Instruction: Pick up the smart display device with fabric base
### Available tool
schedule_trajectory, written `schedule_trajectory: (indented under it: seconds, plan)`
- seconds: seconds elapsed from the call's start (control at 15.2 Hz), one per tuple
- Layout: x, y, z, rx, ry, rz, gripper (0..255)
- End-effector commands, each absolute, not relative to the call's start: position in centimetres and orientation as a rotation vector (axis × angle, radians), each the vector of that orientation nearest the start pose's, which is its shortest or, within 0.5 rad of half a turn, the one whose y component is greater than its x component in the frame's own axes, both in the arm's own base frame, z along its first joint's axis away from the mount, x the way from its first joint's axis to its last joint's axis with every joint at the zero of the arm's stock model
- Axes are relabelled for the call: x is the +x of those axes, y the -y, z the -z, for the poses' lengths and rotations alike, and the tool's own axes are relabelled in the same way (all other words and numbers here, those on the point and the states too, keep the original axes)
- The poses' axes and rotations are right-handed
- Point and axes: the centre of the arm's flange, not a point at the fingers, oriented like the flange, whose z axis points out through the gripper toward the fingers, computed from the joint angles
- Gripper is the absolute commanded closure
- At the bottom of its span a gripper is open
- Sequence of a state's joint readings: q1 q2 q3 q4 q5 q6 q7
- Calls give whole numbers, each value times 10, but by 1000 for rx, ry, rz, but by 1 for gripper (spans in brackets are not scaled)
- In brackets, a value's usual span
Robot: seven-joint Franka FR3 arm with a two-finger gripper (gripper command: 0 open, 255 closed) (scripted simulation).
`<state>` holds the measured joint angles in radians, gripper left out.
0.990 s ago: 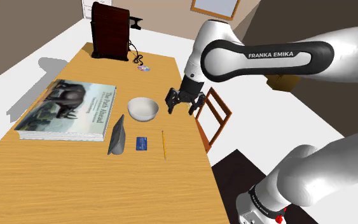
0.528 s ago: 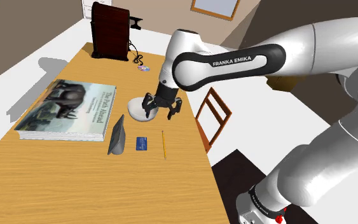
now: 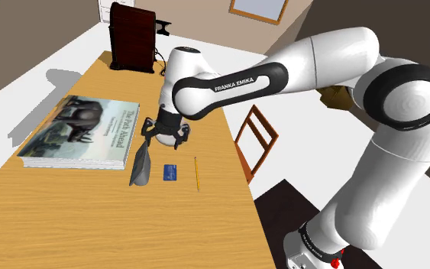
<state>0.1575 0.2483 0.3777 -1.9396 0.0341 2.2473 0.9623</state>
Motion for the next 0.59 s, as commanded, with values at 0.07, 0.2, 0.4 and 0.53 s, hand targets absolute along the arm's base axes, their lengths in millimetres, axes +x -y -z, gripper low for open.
schedule_trajectory:
  seconds: [0.07, 0.2, 0.4, 0.53]
  plan:
    - [555, -331, -353, -2911, -721, -37, 0]
    - [571, -347, -341, -2903, -742, -37, 0]
    - [574, -351, -328, -2901, -746, -37, 0]
    - [574, -351, -317, -2901, -746, -37, 0]
